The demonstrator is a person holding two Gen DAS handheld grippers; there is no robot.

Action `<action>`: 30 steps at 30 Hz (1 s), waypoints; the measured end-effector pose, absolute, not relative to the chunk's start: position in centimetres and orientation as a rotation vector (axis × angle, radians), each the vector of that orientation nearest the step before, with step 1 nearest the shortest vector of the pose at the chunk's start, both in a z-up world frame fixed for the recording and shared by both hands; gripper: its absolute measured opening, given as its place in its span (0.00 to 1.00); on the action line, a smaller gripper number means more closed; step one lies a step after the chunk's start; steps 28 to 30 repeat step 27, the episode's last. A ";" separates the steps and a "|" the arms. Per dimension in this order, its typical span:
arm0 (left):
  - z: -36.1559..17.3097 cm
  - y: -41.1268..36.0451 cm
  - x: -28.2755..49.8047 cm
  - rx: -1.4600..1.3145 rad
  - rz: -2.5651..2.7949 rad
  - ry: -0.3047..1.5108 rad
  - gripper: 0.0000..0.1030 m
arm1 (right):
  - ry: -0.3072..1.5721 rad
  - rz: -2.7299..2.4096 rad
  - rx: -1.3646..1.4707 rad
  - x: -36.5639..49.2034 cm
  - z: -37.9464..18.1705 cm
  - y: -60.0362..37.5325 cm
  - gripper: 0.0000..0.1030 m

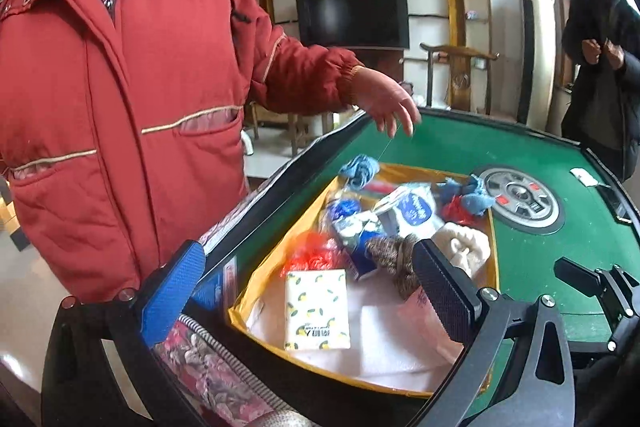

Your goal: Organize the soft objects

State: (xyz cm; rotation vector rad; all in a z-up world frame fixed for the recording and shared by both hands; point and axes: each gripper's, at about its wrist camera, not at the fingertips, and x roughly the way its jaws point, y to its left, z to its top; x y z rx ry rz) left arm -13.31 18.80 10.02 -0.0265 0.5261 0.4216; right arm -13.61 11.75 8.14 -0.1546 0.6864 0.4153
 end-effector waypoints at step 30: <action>7.6 19.3 -12.4 0.007 0.436 0.633 1.00 | 0.719 0.418 -0.213 -14.1 6.7 13.7 0.71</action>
